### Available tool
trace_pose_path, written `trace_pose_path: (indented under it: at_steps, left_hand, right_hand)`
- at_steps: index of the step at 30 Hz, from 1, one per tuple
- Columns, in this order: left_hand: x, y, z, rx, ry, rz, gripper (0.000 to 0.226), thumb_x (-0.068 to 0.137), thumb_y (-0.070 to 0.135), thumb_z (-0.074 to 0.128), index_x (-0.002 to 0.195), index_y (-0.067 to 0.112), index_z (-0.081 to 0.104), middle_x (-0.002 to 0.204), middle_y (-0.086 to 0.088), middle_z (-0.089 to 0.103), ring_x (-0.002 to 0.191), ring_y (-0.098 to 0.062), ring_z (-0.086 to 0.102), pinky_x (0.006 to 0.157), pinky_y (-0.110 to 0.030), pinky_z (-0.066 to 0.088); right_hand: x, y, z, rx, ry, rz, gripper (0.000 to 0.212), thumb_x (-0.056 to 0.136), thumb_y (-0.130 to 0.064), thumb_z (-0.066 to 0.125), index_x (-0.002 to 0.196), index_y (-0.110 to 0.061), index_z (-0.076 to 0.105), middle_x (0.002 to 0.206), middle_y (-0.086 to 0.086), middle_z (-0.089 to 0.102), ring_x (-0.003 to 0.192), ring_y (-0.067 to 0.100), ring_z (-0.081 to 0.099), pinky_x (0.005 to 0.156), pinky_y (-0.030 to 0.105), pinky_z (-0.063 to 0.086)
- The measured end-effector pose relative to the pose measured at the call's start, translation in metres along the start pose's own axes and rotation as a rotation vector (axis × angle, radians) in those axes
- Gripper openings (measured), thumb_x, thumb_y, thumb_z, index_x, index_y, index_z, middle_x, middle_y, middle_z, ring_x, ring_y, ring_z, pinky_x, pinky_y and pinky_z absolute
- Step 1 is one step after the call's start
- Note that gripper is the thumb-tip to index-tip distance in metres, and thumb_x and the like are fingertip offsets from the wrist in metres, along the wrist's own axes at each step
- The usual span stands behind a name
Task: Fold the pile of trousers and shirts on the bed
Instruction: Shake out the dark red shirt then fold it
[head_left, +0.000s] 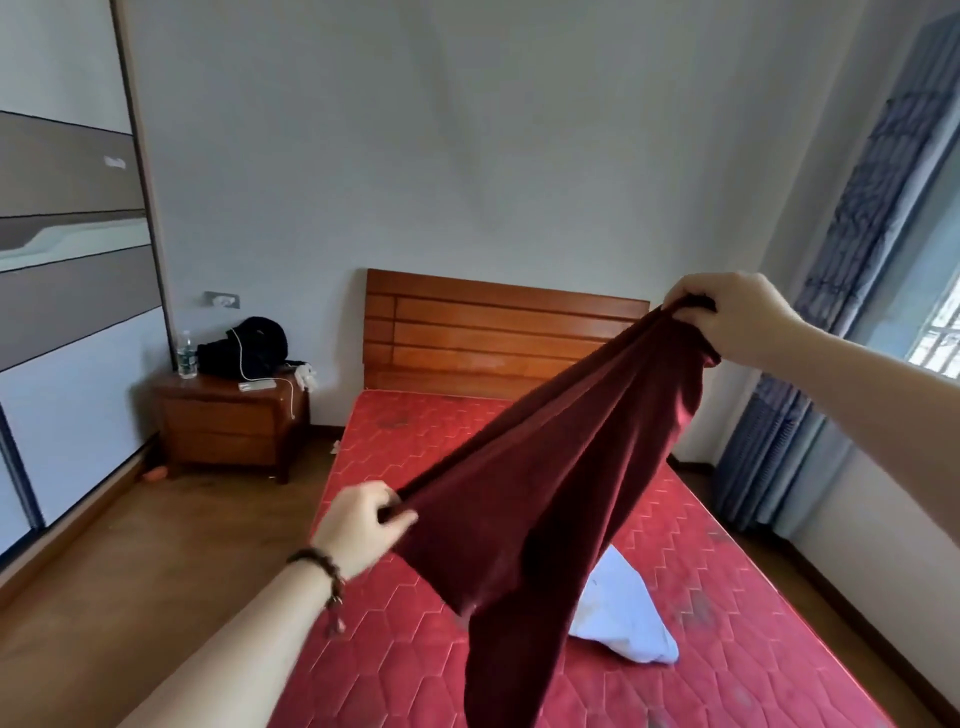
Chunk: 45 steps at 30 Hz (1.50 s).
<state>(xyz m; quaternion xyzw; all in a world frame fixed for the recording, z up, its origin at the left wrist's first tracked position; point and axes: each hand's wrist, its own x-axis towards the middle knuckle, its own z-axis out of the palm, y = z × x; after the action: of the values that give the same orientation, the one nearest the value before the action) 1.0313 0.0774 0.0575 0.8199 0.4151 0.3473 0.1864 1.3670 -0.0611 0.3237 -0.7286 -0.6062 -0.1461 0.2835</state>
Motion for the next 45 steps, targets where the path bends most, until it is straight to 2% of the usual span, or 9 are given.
trace_pose_path:
  at_steps: [4, 11, 16, 20, 23, 31, 35, 41, 45]
  left_hand:
    - [0.006, 0.009, -0.072, 0.028, 0.307, 0.078, 0.022, 0.073, 0.024, 0.083, 0.064, 0.02, 0.063, 0.058, 0.013, 0.058, 0.057, 0.001, 0.054, 0.055, -0.01, 0.033]
    - [-0.059, 0.018, -0.1, 0.024, 0.203, 0.058, 0.021, 0.071, 0.026, 0.085, 0.063, 0.031, 0.065, 0.066, 0.013, 0.066, 0.067, -0.001, 0.061, 0.063, -0.011, 0.04]
    - [-0.136, 0.042, -0.111, -0.156, 0.187, -0.051, 0.026, 0.071, 0.022, 0.083, 0.076, 0.044, 0.07, 0.069, 0.02, 0.068, 0.068, 0.01, 0.059, 0.062, 0.001, 0.038]
    - [-0.2, 0.057, -0.12, -0.271, 0.069, -0.159, 0.03, 0.074, 0.016, 0.081, 0.097, 0.033, 0.071, 0.079, 0.006, 0.069, 0.076, -0.001, 0.063, 0.075, -0.014, 0.045]
    - [-0.236, 0.064, -0.129, -0.51, -0.024, -0.261, 0.011, 0.07, 0.012, 0.078, 0.075, 0.021, 0.076, 0.075, 0.002, 0.073, 0.072, -0.007, 0.067, 0.068, -0.018, 0.053]
    - [-0.266, 0.054, -0.129, -1.093, -0.162, -0.459, 0.024, 0.081, 0.013, 0.066, 0.103, 0.005, 0.074, 0.105, -0.011, 0.073, 0.094, -0.022, 0.071, 0.077, -0.033, 0.058]
    - [-0.261, 0.032, -0.096, -1.083, -0.167, -0.586, 0.017, 0.083, 0.009, 0.063, 0.098, 0.004, 0.069, 0.097, -0.016, 0.071, 0.082, -0.021, 0.071, 0.077, -0.034, 0.059]
    - [-0.249, -0.047, 0.0, -1.075, -0.175, -0.813, 0.014, 0.092, 0.001, 0.054, 0.095, 0.003, 0.067, 0.091, -0.013, 0.07, 0.078, -0.019, 0.069, 0.071, -0.029, 0.058]
    - [-0.232, -0.121, 0.082, -1.051, -0.19, -1.015, 0.014, 0.093, 0.001, 0.052, 0.096, 0.005, 0.065, 0.092, -0.013, 0.067, 0.08, -0.02, 0.066, 0.068, -0.031, 0.056]
  right_hand:
    - [-0.034, 0.024, 0.011, 0.062, 0.221, 0.087, 0.021, 0.087, -0.005, 0.058, 0.09, -0.023, 0.068, 0.078, 0.0, 0.063, 0.07, 0.025, 0.06, 0.068, 0.028, 0.05]
    - [-0.1, 0.032, 0.024, 0.205, 0.112, 0.123, 0.024, 0.088, -0.004, 0.06, 0.083, -0.027, 0.064, 0.072, -0.004, 0.062, 0.05, 0.016, 0.059, 0.048, 0.016, 0.047]
    - [-0.176, 0.028, 0.004, 0.274, 0.139, 0.101, 0.028, 0.085, -0.006, 0.066, 0.107, -0.025, 0.063, 0.089, -0.009, 0.063, 0.072, 0.002, 0.057, 0.071, 0.021, 0.044]
    - [-0.243, 0.027, -0.016, 0.322, -0.026, 0.18, 0.017, 0.088, -0.01, 0.067, 0.099, -0.022, 0.067, 0.093, 0.0, 0.065, 0.076, 0.017, 0.061, 0.057, 0.02, 0.051]
    - [-0.272, 0.022, -0.033, 0.368, -0.135, 0.178, 0.011, 0.089, -0.01, 0.065, 0.097, -0.018, 0.066, 0.092, 0.008, 0.068, 0.073, 0.021, 0.065, 0.059, 0.028, 0.056]
    - [-0.27, 0.003, -0.043, 0.543, -0.059, 0.285, 0.007, 0.086, -0.017, 0.064, 0.09, -0.021, 0.068, 0.082, 0.001, 0.064, 0.069, 0.018, 0.061, 0.052, 0.025, 0.054]
    - [-0.249, 0.012, -0.002, 0.492, -0.125, 0.376, 0.006, 0.081, -0.022, 0.066, 0.077, -0.026, 0.069, 0.081, 0.003, 0.065, 0.074, 0.023, 0.061, 0.068, 0.036, 0.054]
    - [-0.225, 0.054, 0.136, 0.386, -0.34, 0.447, 0.016, 0.082, -0.016, 0.066, 0.071, -0.028, 0.067, 0.07, -0.004, 0.06, 0.062, 0.013, 0.053, 0.053, 0.023, 0.04]
    - [-0.215, 0.1, 0.261, 0.361, -0.469, 0.525, 0.009, 0.082, -0.009, 0.065, 0.085, -0.016, 0.07, 0.067, 0.006, 0.061, 0.051, 0.022, 0.059, 0.038, 0.026, 0.05]
